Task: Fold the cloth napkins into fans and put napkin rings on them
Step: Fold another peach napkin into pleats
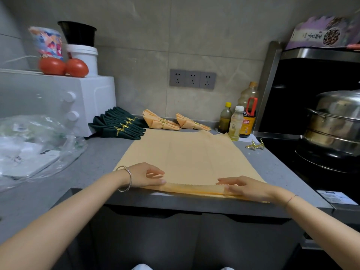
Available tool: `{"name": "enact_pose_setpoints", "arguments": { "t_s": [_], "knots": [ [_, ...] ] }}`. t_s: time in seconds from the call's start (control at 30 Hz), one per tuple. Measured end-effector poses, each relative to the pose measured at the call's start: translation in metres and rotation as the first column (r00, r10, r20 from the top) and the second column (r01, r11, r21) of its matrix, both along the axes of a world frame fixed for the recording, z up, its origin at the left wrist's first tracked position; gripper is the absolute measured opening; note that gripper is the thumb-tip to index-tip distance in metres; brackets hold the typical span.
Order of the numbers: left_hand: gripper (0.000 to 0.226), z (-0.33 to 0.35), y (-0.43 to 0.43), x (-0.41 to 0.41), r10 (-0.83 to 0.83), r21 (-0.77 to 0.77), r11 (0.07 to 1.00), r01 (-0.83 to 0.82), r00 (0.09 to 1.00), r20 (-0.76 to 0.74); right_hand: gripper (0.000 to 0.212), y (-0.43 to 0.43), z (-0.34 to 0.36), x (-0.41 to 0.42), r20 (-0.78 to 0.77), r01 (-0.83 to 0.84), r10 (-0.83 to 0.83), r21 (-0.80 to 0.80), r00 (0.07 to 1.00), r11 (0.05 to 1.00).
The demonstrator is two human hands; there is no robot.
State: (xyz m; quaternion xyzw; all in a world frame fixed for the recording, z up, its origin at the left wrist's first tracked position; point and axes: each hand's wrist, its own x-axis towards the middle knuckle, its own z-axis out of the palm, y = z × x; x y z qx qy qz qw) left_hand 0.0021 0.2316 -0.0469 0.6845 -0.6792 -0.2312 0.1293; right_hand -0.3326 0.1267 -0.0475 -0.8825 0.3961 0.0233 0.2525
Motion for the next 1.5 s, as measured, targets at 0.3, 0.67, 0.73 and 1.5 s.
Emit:
{"name": "enact_pose_setpoints", "arguments": {
  "t_s": [0.3, 0.67, 0.73, 1.5],
  "knots": [
    [0.030, 0.000, -0.004, 0.007, -0.001, -0.065, 0.998, 0.009, 0.992, 0.125, 0.022, -0.003, -0.004, -0.008, 0.111, 0.042, -0.026, -0.144, 0.994, 0.989],
    [0.047, 0.045, -0.016, 0.023, -0.049, 0.086, 0.995, 0.049, 0.999, -0.004, 0.054, -0.017, 0.061, -0.034, -0.056, 0.107, -0.105, 0.043, 0.993, 0.993],
    [0.048, 0.064, -0.013, 0.020, -0.097, 0.284, 0.954, 0.091, 0.995, 0.008, 0.036, -0.021, 0.074, -0.040, -0.118, 0.191, -0.172, 0.176, 0.978, 0.966],
    [0.014, -0.004, -0.146, 0.057, 0.360, -0.253, 0.917, -0.308, 0.913, 0.192, 0.018, -0.167, 0.003, 0.014, 0.121, 0.311, -0.286, -0.332, 0.950, 0.891]
  ]
}}
